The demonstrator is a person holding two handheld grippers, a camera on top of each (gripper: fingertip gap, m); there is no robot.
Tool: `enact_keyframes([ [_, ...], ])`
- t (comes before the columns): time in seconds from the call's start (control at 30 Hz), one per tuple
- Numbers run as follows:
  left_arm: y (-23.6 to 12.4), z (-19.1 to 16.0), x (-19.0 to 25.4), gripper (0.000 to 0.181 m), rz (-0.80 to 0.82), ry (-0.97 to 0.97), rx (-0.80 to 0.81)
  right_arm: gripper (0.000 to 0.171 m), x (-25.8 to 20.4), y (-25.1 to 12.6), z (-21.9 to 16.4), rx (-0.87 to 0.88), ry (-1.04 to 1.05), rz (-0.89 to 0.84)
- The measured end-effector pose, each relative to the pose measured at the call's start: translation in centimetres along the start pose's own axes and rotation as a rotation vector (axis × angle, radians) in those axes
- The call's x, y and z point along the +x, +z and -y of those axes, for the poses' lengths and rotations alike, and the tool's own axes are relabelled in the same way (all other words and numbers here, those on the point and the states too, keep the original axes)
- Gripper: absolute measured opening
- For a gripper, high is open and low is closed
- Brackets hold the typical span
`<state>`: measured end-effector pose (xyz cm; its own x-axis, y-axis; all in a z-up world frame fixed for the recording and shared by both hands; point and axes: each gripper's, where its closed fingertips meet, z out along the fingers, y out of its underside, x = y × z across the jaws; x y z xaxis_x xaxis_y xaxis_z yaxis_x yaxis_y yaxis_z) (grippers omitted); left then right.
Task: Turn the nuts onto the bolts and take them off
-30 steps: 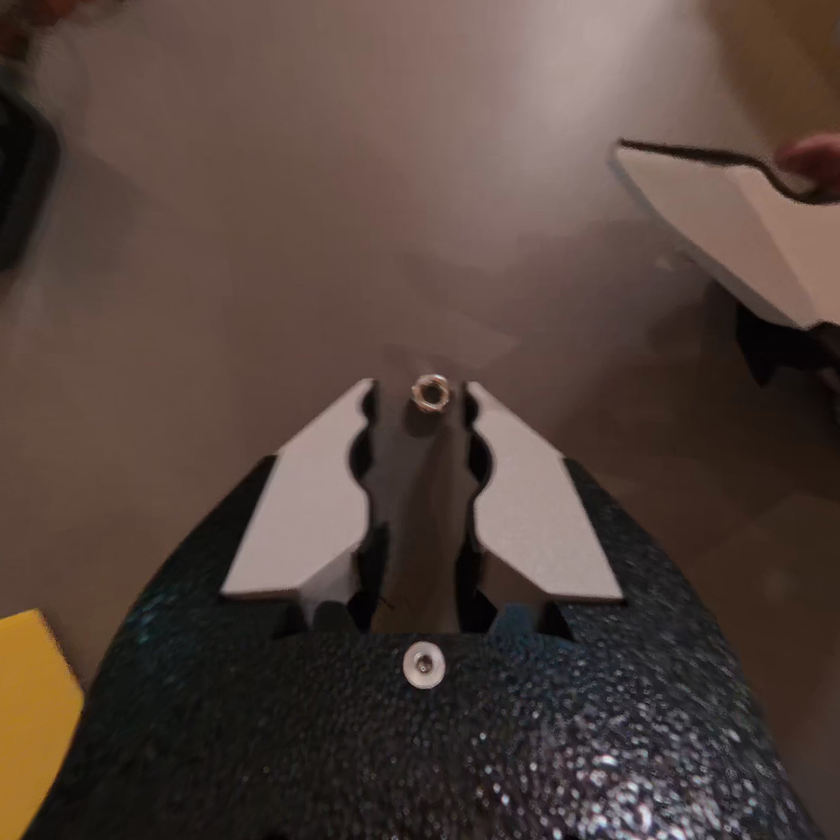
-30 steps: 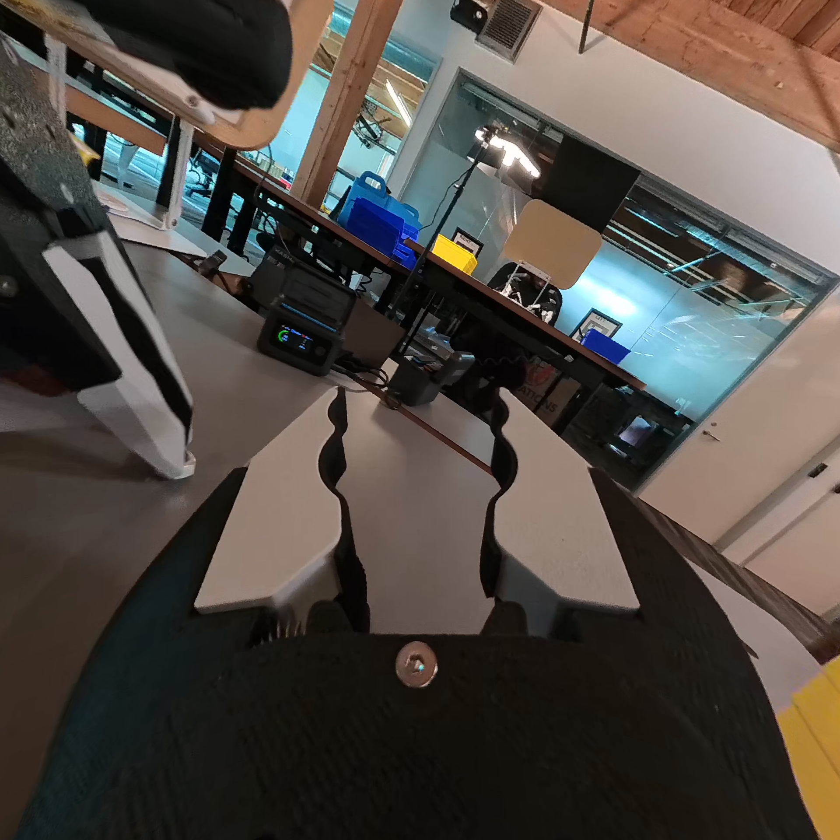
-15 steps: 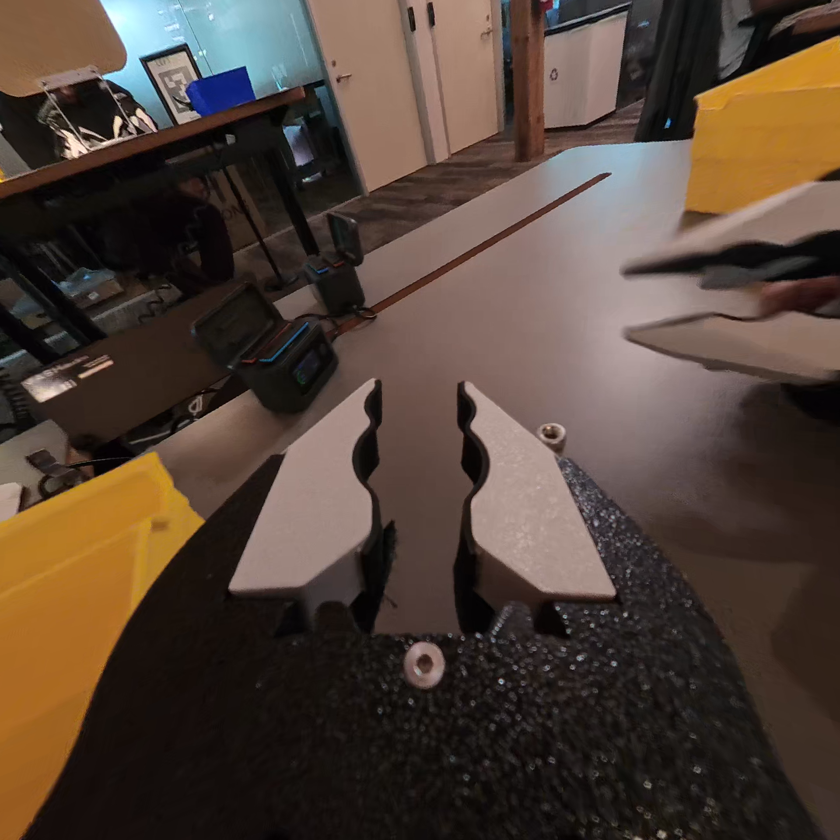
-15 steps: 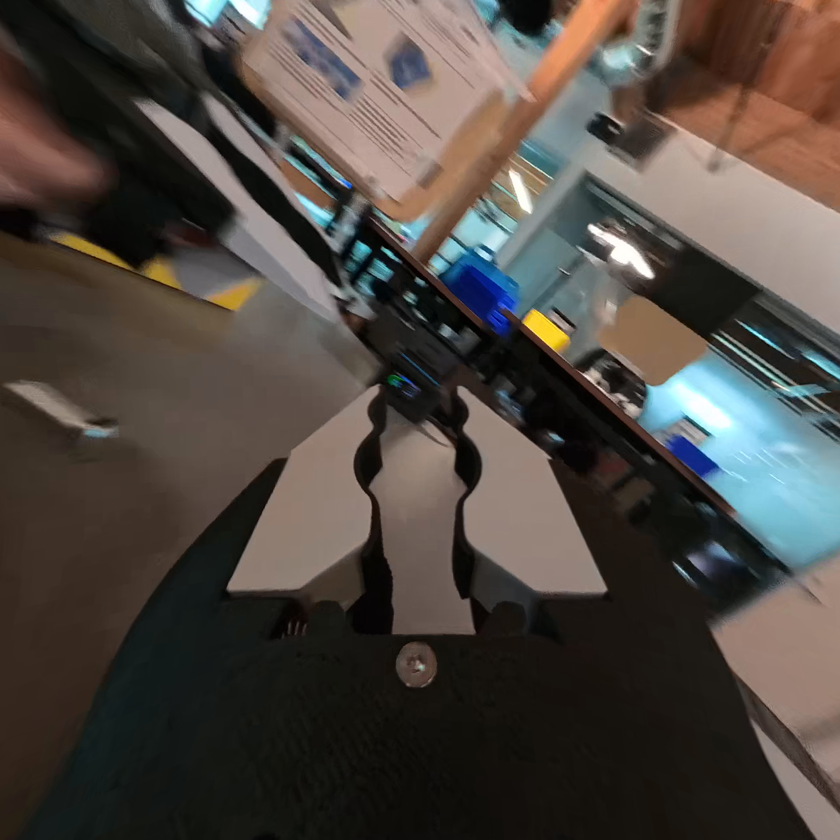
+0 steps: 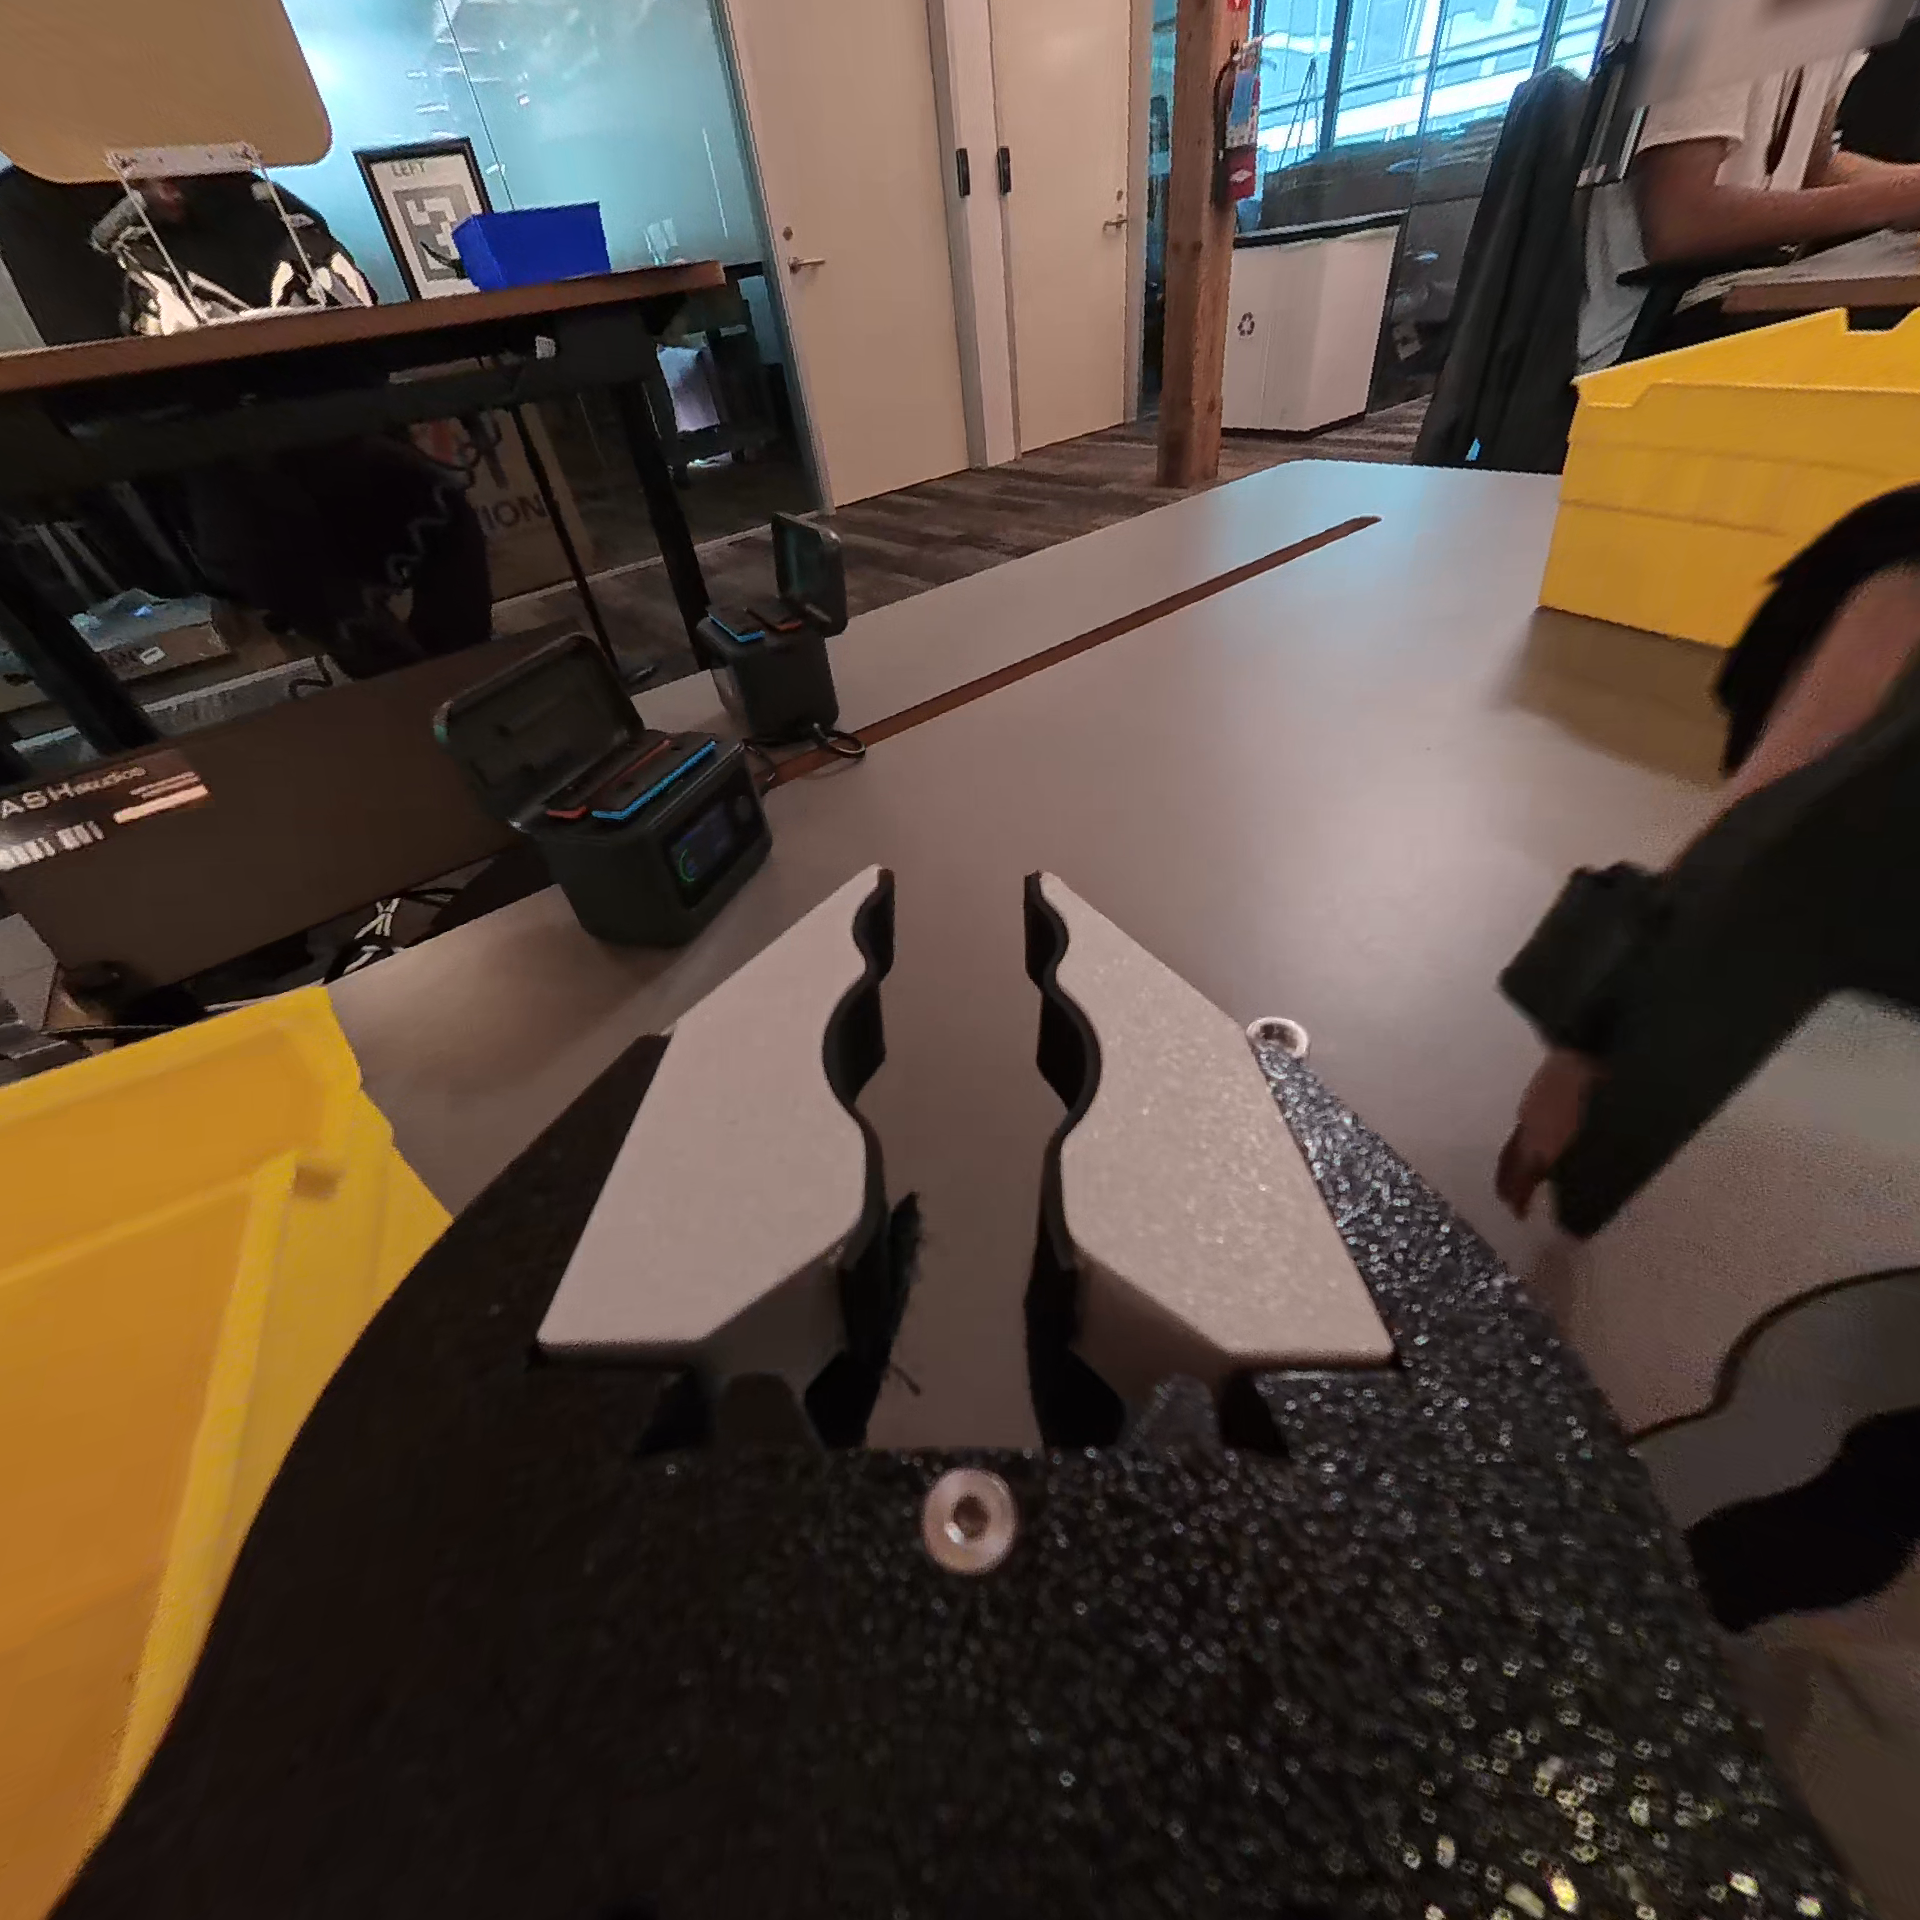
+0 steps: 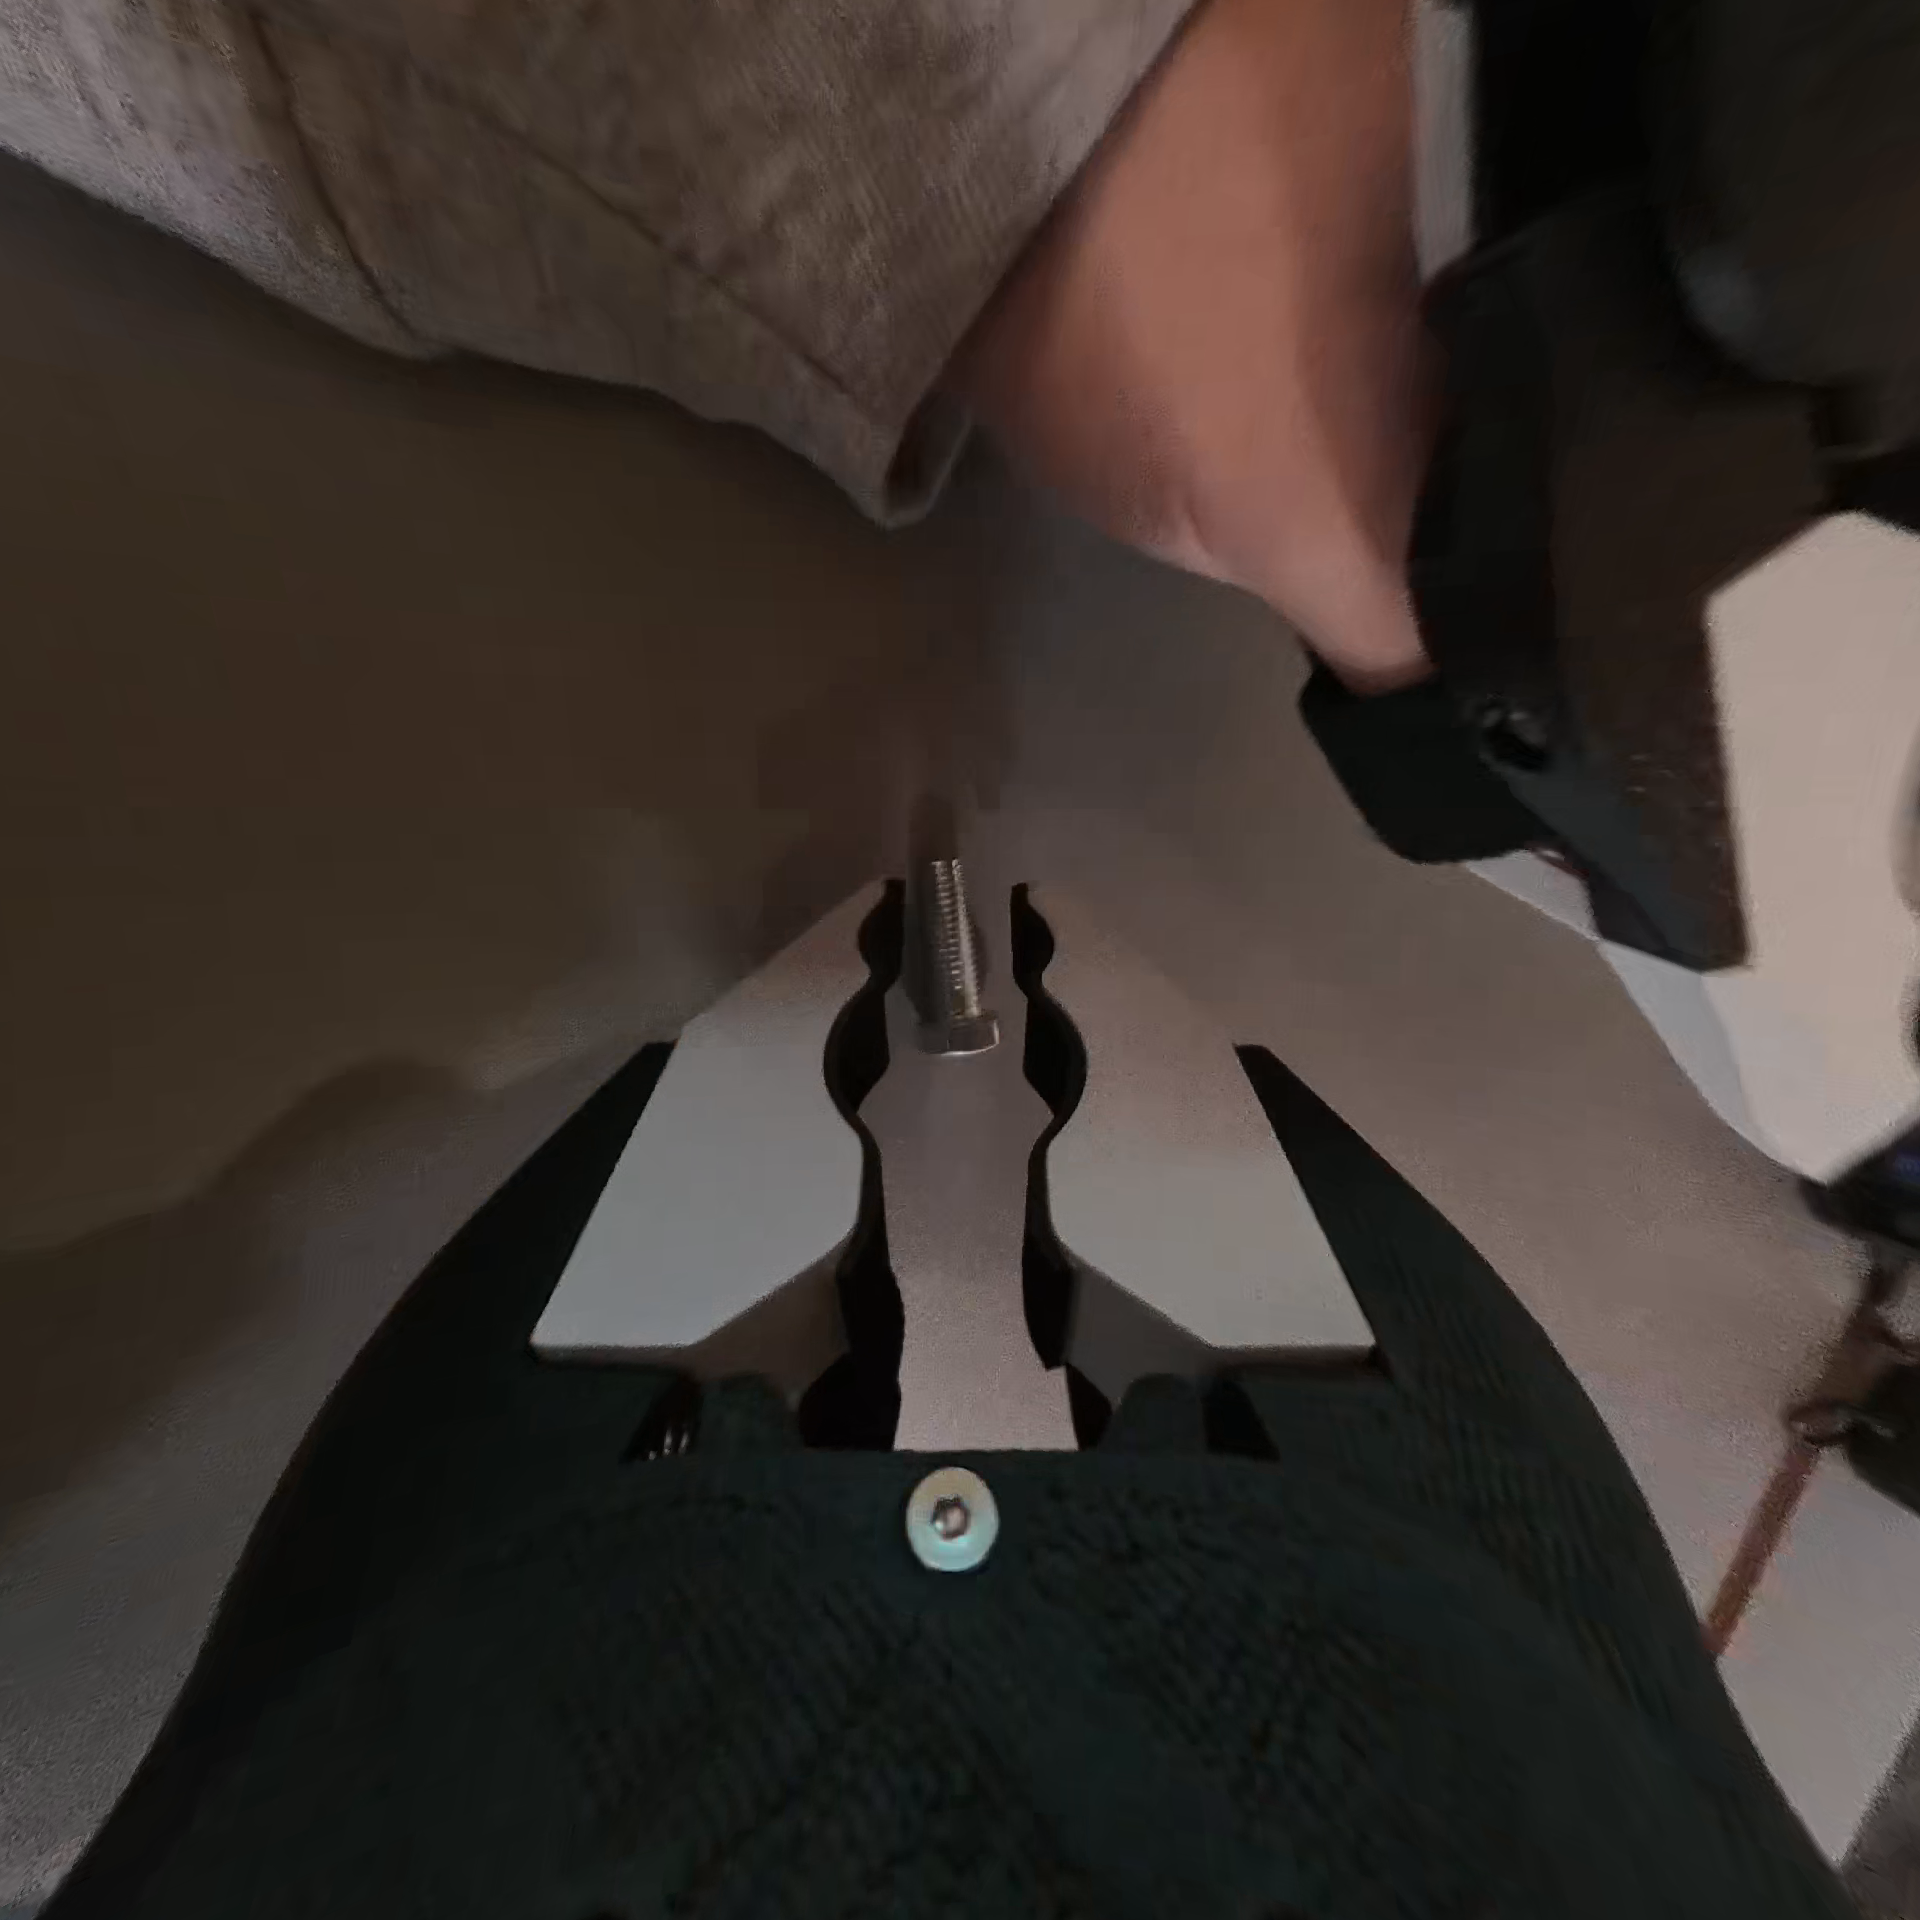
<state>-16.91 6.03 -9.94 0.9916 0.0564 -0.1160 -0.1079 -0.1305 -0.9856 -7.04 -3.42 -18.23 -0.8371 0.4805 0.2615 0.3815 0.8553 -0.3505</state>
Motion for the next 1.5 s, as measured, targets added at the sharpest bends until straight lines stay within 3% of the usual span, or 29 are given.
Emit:
enact_keyframes([
  [0.03,-0.1,0.4,0.2,0.023,-0.011,0.004,0.023,0.018,-0.1,0.4,-0.2,-0.031,0.01,0.036],
  [0.1,-0.4,1.5,0.6,0.024,-0.034,0.019,0.076,0.009,-0.2,0.8,0.1,-0.026,0.016,0.077],
  [0.23,-0.6,1.7,0.7,0.023,-0.039,0.005,0.088,0.008,0.5,-0.1,0.3,0.061,0.095,0.036],
  [0.37,-1.4,3.7,0.4,0.0,-0.022,-0.091,0.203,0.008,2.7,-4.9,0.5,0.448,0.296,-0.115],
  [0.43,-1.6,4.5,1.3,0.006,-0.076,-0.125,0.248,0.008,4.4,-8.4,-0.5,0.68,0.407,-0.26],
  [0.5,-1.8,5.2,3.6,0.025,-0.202,-0.128,0.288,0.008,4.9,-11.6,-1.8,0.91,0.505,-0.339],
  [0.6,-2.0,5.3,7.6,0.048,-0.446,-0.165,0.291,0.008,4.2,-14.9,-3.2,1.223,0.596,-0.321],
  [0.67,-2.0,4.7,9.9,0.038,-0.575,-0.182,0.246,0.007,4.5,-16.2,-4.0,1.338,0.642,-0.294],
  [0.73,-1.9,4.1,11.2,0.03,-0.606,-0.154,0.222,0.007,4.8,-16.6,-4.5,1.384,0.646,-0.299],
  [0.93,-2.3,3.3,14.7,0.047,-0.779,-0.167,0.155,0.007,4.4,-15.1,-3.6,1.376,0.637,-0.217],
  [1.13,-2.3,3.4,14.3,0.043,-0.778,-0.198,0.159,0.007,4.2,-15.0,-3.1,1.394,0.623,-0.196],
  [1.5,-1.8,3.2,14.0,0.022,-0.692,-0.159,0.155,0.007,4.9,-14.9,-2.7,1.379,0.612,-0.309],
])
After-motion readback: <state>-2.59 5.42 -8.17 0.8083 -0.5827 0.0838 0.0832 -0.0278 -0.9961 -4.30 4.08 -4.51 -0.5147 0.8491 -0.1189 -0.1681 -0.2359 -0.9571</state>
